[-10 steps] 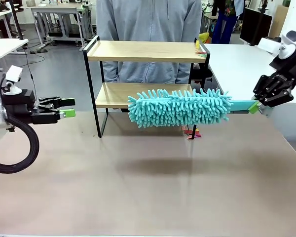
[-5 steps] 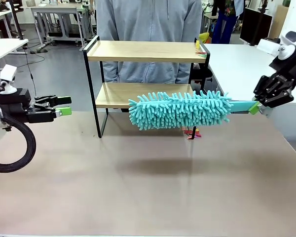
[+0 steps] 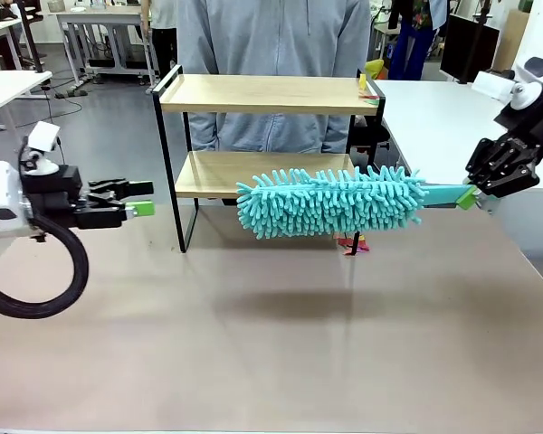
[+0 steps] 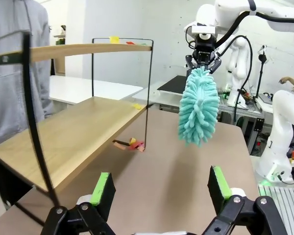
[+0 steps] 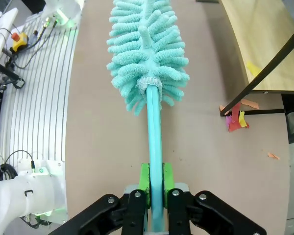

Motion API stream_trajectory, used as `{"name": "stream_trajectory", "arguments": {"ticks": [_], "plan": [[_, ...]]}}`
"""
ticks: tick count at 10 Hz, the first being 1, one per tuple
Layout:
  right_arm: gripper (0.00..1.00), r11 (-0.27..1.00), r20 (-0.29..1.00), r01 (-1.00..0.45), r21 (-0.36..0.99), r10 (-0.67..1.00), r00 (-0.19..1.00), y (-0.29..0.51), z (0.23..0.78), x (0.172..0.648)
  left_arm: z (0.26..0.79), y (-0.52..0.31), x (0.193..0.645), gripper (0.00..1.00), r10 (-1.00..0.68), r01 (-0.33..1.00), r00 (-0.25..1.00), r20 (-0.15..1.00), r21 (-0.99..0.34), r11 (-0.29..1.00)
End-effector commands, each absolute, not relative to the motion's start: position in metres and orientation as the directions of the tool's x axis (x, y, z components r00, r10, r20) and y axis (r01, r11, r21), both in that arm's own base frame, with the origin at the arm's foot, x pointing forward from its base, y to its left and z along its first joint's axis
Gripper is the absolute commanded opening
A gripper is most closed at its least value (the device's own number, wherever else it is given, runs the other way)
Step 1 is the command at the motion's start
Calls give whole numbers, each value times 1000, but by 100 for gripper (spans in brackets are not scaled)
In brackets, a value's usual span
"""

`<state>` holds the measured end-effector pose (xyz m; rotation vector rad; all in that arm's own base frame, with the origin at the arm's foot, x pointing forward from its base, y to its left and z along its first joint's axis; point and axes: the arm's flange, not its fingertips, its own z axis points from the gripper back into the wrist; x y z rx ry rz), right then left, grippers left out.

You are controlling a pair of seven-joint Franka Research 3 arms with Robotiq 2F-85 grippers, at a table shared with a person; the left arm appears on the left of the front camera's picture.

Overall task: Clean the shelf.
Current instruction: Hand the Duster back to the human.

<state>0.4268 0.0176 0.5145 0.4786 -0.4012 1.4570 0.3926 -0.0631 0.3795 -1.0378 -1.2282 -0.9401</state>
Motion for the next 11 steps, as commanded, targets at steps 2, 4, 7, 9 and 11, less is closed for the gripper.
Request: {"name": "stream_trajectory", "arguments": {"ticks": [2, 4, 7, 9, 11], "plan": [[13, 37, 561, -998, 56, 825, 62, 17, 516, 424, 366, -103, 391, 100, 40, 958, 107, 993, -114, 265], [13, 37, 561, -998, 56, 825, 62, 17, 516, 424, 364, -136, 394, 100, 45, 968, 94, 995, -102, 231], [13, 37, 561, -998, 56, 825, 62, 17, 516, 424, 359, -165, 409, 100, 48, 978, 75, 996, -83, 193], [13, 37, 561, -998, 56, 825, 62, 17, 516, 424, 351, -185, 420, 100, 56, 984, 84, 995, -92, 153], [13, 37, 561, -998, 56, 825, 62, 17, 516, 424, 351, -202, 424, 100, 59, 989, 108, 992, -113, 100]]}}
